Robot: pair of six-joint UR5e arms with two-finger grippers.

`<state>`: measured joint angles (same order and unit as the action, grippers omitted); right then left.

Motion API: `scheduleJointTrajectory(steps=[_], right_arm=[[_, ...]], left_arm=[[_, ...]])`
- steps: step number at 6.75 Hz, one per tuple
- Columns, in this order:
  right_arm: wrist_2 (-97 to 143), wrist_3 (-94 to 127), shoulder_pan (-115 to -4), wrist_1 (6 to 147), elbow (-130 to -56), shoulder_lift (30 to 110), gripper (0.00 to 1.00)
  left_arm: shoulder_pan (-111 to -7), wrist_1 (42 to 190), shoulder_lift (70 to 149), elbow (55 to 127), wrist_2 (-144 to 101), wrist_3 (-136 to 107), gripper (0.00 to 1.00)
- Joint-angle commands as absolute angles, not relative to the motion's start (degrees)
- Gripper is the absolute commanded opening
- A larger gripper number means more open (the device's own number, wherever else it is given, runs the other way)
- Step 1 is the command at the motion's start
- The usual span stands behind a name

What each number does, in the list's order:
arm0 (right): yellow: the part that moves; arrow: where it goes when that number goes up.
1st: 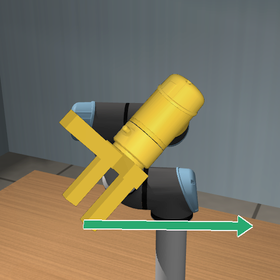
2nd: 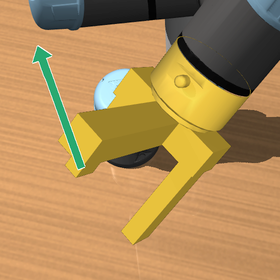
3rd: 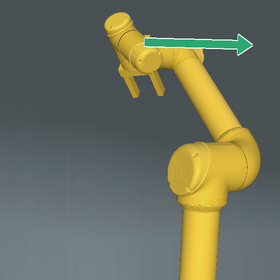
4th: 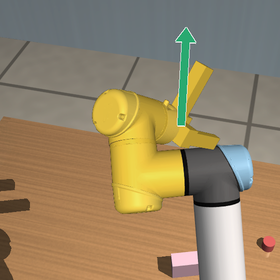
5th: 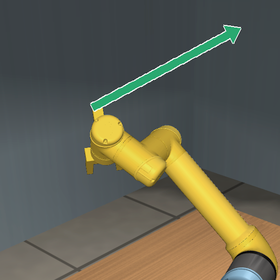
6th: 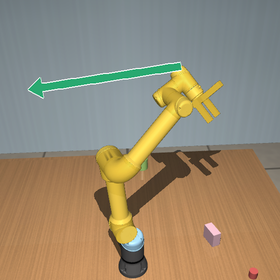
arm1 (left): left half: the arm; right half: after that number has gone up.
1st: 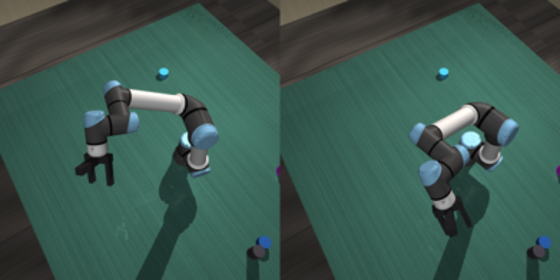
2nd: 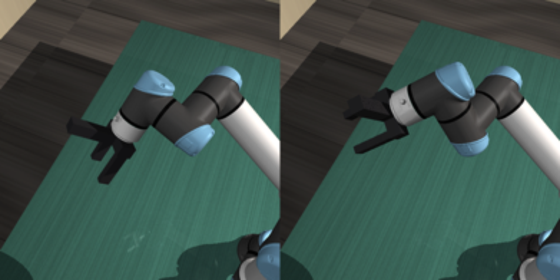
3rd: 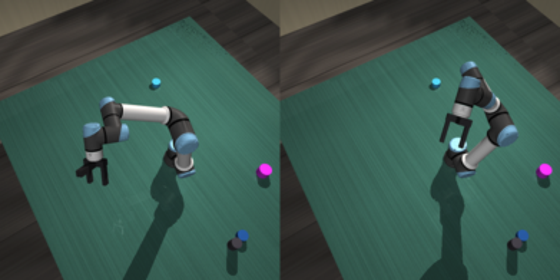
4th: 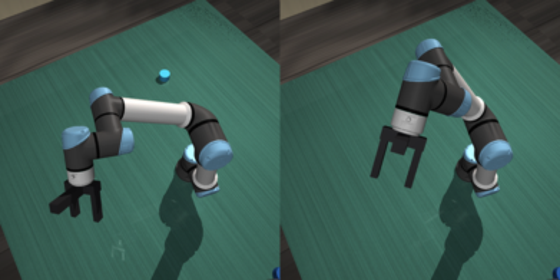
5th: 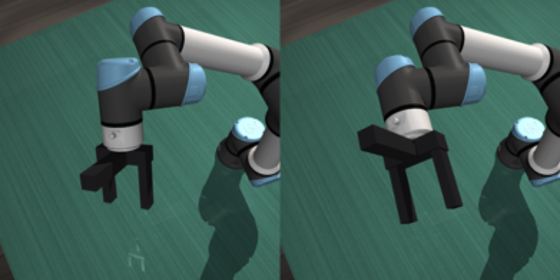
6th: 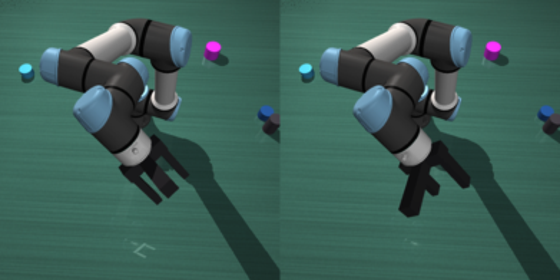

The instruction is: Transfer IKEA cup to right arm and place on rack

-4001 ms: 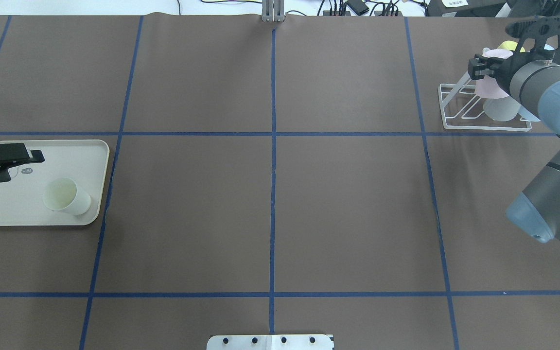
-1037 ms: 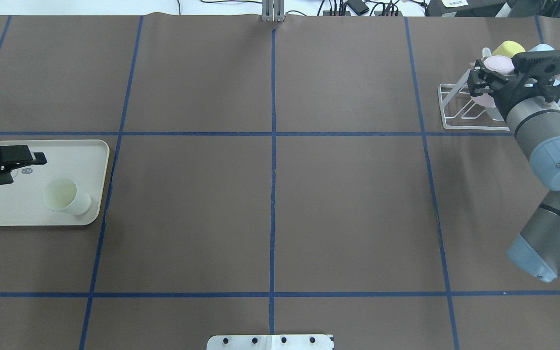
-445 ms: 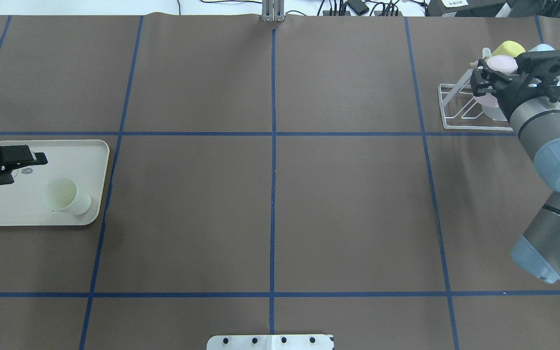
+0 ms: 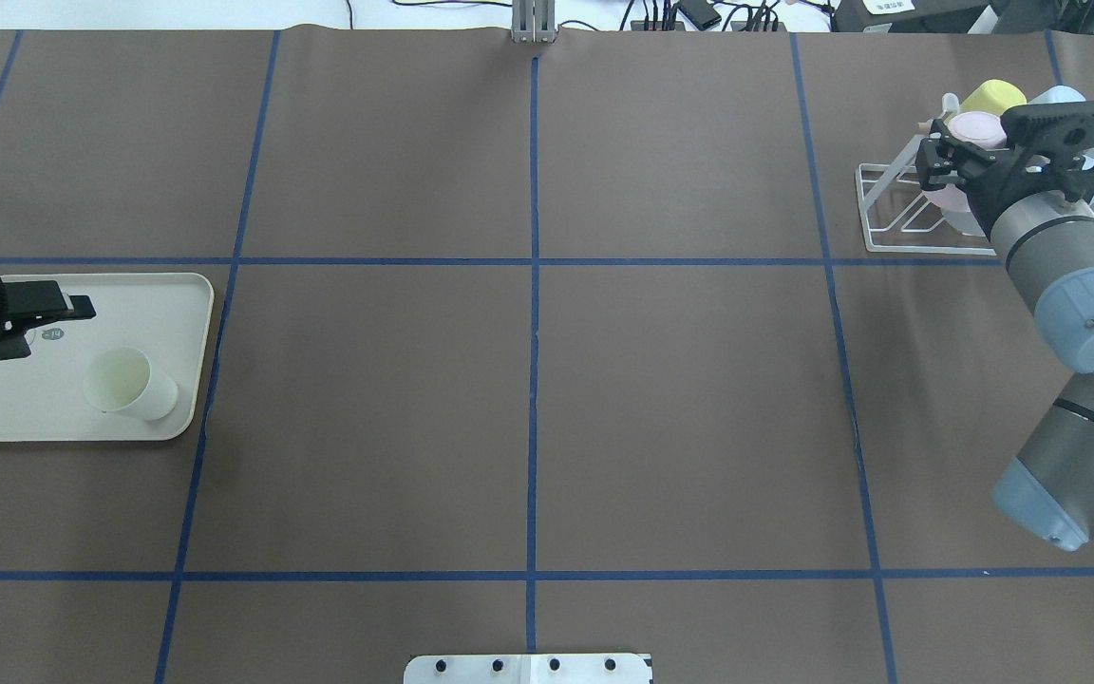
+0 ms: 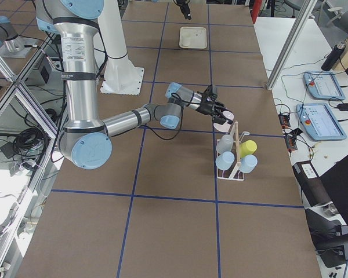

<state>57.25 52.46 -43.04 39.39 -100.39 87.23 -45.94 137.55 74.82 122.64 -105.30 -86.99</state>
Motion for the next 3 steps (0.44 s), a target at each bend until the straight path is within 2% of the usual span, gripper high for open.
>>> scheduleJointTrajectory(steps=[1, 3], right_arm=[[57.22, 52.38, -43.33, 39.29, -98.98, 87.19, 0.0], [57.22, 52.38, -43.77, 39.37, -98.44, 86.93, 0.0]], left_arm=[[-45.97, 137.55, 74.88, 122.61, -105.29, -87.1, 1.0], [-45.88, 137.64, 74.88, 122.61, -105.29, -87.1, 1.0]])
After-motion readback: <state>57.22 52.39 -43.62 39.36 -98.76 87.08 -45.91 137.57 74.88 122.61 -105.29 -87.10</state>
